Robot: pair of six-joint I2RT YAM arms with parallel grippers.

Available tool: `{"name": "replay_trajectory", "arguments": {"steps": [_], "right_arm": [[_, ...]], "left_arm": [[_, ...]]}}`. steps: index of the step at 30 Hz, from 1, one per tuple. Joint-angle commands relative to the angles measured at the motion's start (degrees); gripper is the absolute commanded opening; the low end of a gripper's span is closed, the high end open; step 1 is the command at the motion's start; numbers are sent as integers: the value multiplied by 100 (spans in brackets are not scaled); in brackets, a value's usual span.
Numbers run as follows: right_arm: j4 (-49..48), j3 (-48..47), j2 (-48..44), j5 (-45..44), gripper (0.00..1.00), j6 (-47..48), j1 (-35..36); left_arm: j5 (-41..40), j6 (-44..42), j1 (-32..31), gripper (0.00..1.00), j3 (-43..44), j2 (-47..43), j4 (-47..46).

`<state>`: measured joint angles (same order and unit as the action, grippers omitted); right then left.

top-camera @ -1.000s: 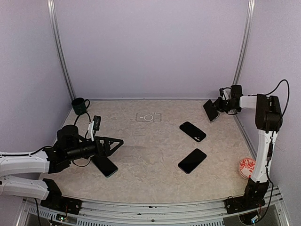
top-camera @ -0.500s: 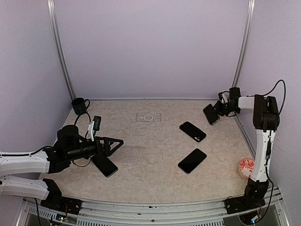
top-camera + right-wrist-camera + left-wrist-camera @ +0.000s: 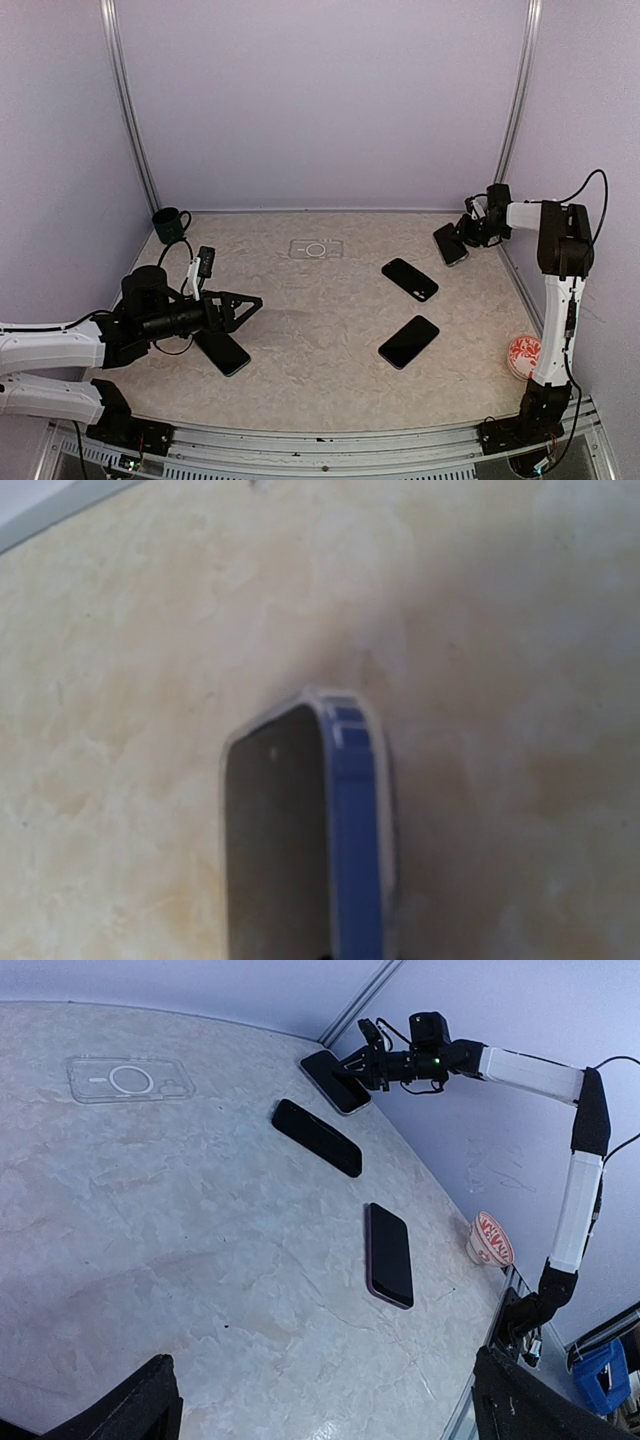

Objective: Put the phone into the phone case
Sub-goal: Place the phone with the phone case at the corner of the board.

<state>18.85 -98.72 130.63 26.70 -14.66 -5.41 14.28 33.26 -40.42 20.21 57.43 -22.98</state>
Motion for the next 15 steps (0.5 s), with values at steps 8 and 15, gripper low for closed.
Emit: {"name": "replay_trajectory", "arguments": {"steps": [8, 15], "right_arm": [[213, -103, 25, -287, 30, -55, -3], [379, -313, 67, -457, 34, -102, -3]], "left_arm": [[-27, 98, 35, 99, -166, -212, 13], [-34, 110, 35, 99, -184, -228, -4]]}}
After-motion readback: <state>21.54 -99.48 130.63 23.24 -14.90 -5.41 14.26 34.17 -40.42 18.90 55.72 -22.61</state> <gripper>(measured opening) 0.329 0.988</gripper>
